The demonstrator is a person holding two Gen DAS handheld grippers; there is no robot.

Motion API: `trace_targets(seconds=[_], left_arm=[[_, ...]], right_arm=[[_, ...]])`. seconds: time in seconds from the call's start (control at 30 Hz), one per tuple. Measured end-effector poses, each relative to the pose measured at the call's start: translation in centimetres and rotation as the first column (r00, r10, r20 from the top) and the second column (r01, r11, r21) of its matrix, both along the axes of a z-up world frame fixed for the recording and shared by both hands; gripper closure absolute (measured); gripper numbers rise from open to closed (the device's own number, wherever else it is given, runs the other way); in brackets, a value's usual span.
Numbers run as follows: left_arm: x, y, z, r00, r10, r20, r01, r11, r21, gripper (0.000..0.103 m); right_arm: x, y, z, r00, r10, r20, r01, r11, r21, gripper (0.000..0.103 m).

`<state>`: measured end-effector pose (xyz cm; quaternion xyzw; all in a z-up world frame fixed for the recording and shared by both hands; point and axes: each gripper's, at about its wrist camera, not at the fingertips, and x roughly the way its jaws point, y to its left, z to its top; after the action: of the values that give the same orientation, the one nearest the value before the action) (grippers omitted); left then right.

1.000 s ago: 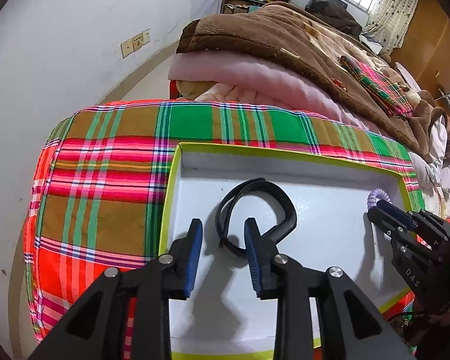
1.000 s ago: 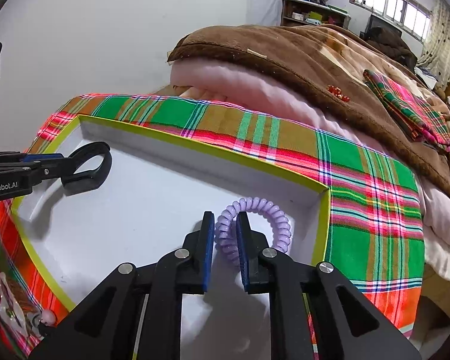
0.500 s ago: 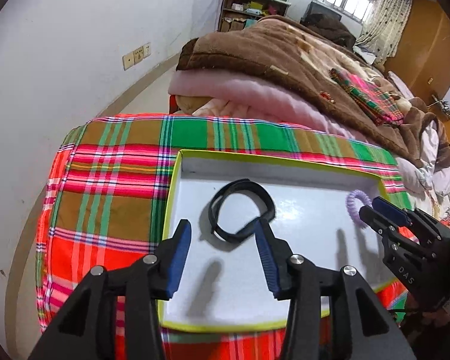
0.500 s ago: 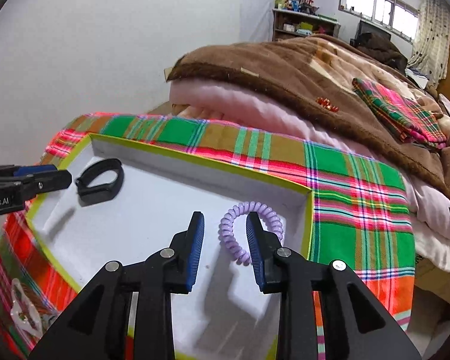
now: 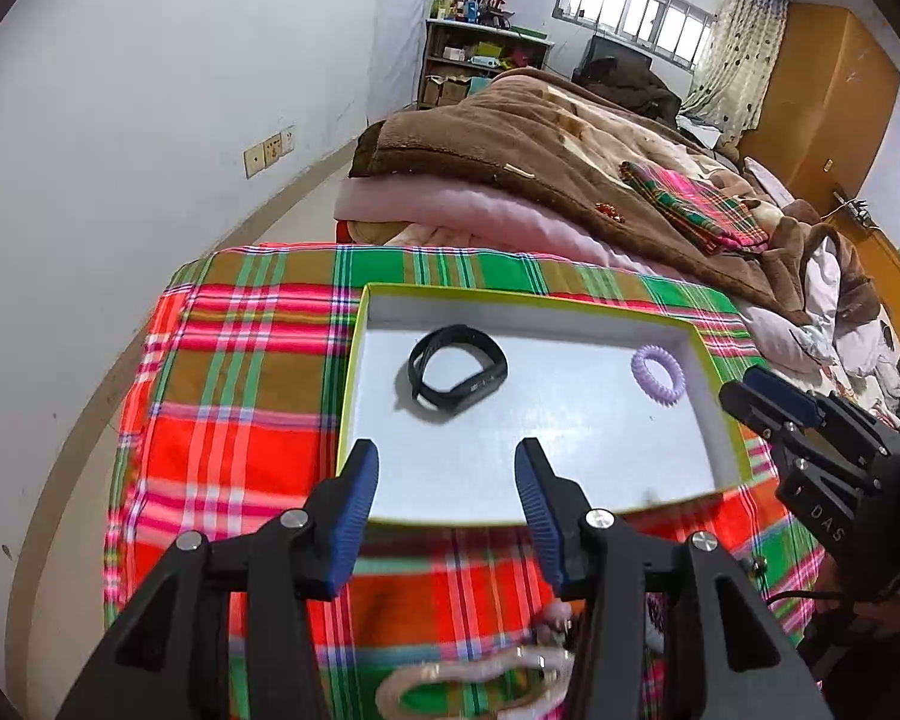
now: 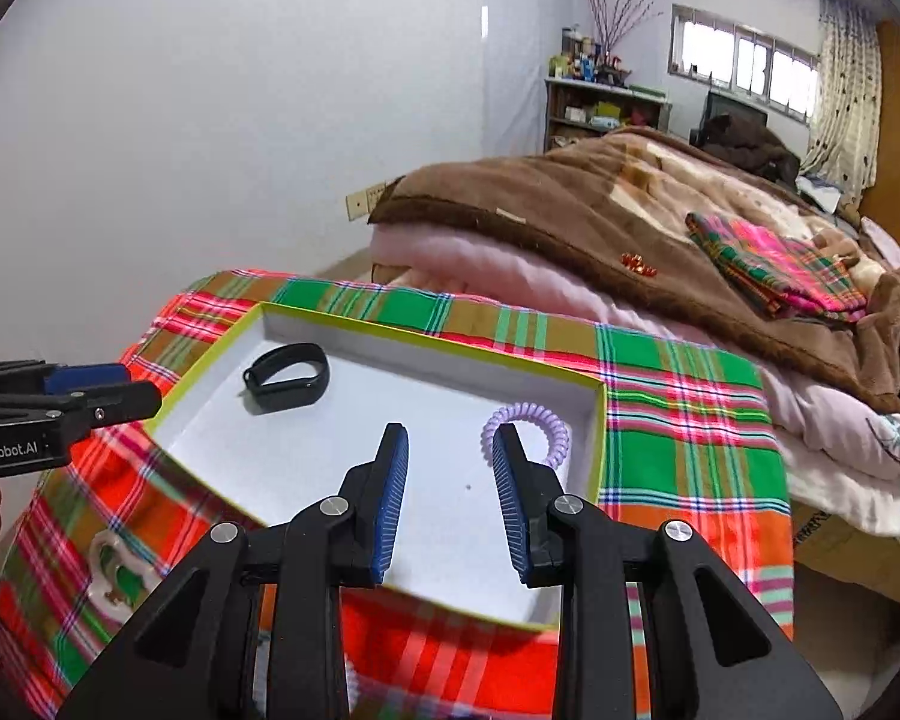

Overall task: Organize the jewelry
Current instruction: 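Withdraw both tools from the box toward the remaining jewelry, then grasp the light blue coiled hair tie with the right tool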

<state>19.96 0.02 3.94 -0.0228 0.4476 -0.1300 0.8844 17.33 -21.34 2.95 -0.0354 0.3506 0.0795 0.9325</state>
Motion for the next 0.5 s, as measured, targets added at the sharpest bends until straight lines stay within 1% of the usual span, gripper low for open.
trace_targets(seconds=[0.1,0.23,0.3,0.33,0.4,0.5], left_arm=[[-1.4,0.3,0.2,1.000,0.000,0.015,0.000,1.000,-0.003,0.053],[-3.3,0.9,0.1,1.000,-0.012,0.028,0.014,0.999,-0.050,0.053],[-4.3,1.3,0.0,0.999,-0.015,0.038,0.017,0.997,-0.069,0.053],[-4.8,1.6,-0.1,0.999,-0.015,0.043,0.018,0.997,-0.079,0.051],[-5.6,2.4,-0.2,0.999,-0.010,0.045,0.014,0.996,-0.092,0.047],[-6.5,3.2,-0.3,0.999,0.014,0.041,-0.010,0.995,-0.102,0.040]], right_arm=[[-1.4,0.2,0.4,1.000,0.000,0.018,0.000,1.000,0.003,0.073],[-3.4,0.1,0.7,0.999,0.008,0.041,-0.009,0.999,0.038,0.071],[-4.4,0.0,0.6,0.999,0.013,0.047,-0.015,0.999,0.042,0.061],[-5.0,0.0,0.5,0.999,0.016,0.051,-0.018,0.999,0.043,0.054],[-6.0,-0.2,0.5,0.998,0.019,0.064,-0.022,0.998,0.054,0.053],[-7.3,-0.5,0.3,0.997,0.027,0.077,-0.033,0.996,0.085,0.053]])
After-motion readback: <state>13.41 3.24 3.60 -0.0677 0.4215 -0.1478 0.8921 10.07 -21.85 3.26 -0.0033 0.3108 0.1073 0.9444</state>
